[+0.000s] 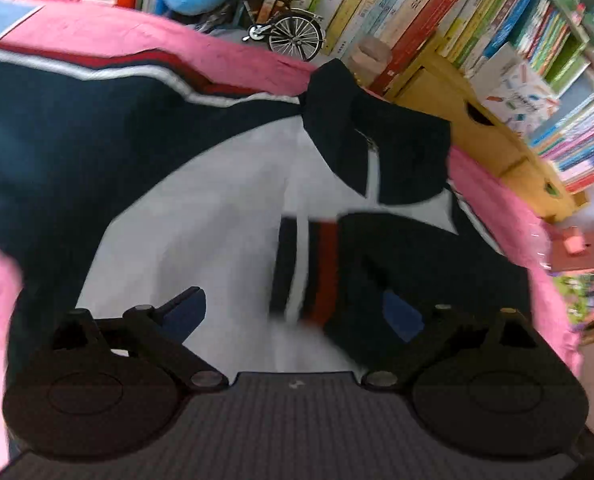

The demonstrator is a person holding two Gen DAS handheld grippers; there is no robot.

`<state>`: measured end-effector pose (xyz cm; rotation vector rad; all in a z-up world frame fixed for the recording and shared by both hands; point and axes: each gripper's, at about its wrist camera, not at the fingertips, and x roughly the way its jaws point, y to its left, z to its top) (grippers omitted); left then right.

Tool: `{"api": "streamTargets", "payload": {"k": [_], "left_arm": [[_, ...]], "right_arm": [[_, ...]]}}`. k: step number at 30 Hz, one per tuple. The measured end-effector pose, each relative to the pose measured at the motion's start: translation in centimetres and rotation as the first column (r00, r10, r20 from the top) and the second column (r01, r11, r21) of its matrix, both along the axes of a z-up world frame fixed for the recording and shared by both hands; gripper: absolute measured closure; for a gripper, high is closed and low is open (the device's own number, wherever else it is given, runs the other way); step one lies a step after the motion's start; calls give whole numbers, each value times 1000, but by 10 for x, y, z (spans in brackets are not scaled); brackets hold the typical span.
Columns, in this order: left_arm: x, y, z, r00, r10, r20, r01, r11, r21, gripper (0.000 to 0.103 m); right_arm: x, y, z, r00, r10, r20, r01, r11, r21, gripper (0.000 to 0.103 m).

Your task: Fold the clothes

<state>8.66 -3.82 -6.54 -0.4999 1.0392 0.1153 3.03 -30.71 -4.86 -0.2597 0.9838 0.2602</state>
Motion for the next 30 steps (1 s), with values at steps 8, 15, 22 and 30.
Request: {"api": "streamTargets", "payload": {"k": [8, 15, 22, 30], "left_arm": [[17, -10, -15, 994, -106, 39, 107, 994, -20, 60], [30, -8, -22, 993, -117, 15, 118, 991, -57, 56], [27, 1, 10, 995, -68, 77, 63, 996, 70, 98], [14, 63, 51, 983, 6, 183, -52, 968, 244, 98]], "right_arm": [[-6, -3, -19, 998, -28, 50, 36, 987, -158, 16], [3, 5, -27, 996, -73, 50, 80, 984, -159, 16], [7, 18, -28, 994, -77, 72, 88, 982, -168, 15], [9, 28, -29, 994, -61, 95, 76, 984, -159, 11]]}}
